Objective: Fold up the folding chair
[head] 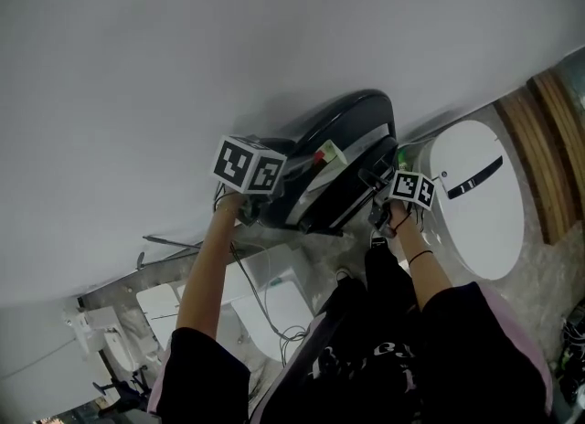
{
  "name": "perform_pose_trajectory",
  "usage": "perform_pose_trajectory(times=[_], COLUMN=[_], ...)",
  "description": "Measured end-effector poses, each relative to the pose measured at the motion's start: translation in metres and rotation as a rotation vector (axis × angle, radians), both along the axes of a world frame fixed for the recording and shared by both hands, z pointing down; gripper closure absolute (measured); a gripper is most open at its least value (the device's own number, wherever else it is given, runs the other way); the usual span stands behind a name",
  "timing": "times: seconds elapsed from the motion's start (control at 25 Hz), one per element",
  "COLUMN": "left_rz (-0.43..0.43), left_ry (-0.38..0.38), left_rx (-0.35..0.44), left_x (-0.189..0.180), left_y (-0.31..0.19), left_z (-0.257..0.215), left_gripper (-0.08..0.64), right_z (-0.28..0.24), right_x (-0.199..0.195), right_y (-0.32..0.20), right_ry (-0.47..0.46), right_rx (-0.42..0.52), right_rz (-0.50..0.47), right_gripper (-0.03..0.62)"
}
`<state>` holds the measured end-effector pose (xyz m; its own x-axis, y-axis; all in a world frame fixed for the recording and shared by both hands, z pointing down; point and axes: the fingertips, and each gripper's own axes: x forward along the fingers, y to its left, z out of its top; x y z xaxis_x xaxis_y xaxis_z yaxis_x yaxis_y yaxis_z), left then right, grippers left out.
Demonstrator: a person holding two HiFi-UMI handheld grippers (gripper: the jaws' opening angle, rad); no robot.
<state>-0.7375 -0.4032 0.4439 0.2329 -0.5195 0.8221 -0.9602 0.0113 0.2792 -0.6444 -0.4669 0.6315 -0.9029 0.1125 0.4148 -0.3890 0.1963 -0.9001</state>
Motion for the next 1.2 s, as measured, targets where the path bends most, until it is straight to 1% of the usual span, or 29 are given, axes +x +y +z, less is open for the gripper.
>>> perform_pose_trajectory(times=[0.08, 0.16, 0.28, 0.32, 0.48, 0.6, 0.72, 0.84, 0.96, 1.08, 1.2], left_rz=[-0.023, -0.062, -0.140, -0.166, -0.246, -0.292, -0.364, -0.406, -0.428, -0.437, -0.441], left_ry=[0.002, -0.016, -0.078, -0.077, 0.001, 0.020, 0.053, 0.103, 0.129, 0.156, 0.158], left_rx=[0.031, 0.075, 0.177, 0.216, 0.366, 0.421, 0.484, 0.510, 0.523, 0.524, 0.505], left_x=[-0.002, -0.008, -0.026, -0.028, -0.016, 0.002, 0.023, 0.048, 0.069, 0.091, 0.116], left_y=[0.006, 0.015, 0.034, 0.042, 0.076, 0.112, 0.144, 0.172, 0.196, 0.211, 0.221], left_z=[-0.008, -0.022, -0.058, -0.070, -0.101, -0.102, -0.098, -0.084, -0.067, -0.053, -0.039], left_gripper=[0.354, 0.354, 0.356, 0.356, 0.357, 0.364, 0.442, 0.470, 0.525, 0.544, 0.555], right_z=[-0.004, -0.009, -0.021, -0.026, -0.050, -0.073, -0.104, -0.129, -0.143, -0.157, -0.171], right_x=[0.018, 0.036, 0.056, 0.061, 0.076, 0.087, 0.096, 0.106, 0.111, 0.119, 0.129], right_y=[0.003, 0.007, 0.017, 0.021, 0.044, 0.070, 0.095, 0.120, 0.146, 0.169, 0.190], right_ry=[-0.006, -0.009, -0.024, -0.031, -0.061, -0.076, -0.104, -0.122, -0.120, -0.131, -0.148], right_rx=[0.010, 0.020, 0.012, 0.012, 0.060, 0.131, 0.219, 0.298, 0.360, 0.378, 0.387], right_rz=[-0.004, -0.002, 0.019, 0.025, 0.016, -0.006, -0.023, -0.035, -0.054, -0.057, -0.081], right_gripper=[0.419, 0.419, 0.420, 0.420, 0.428, 0.456, 0.494, 0.526, 0.555, 0.572, 0.578])
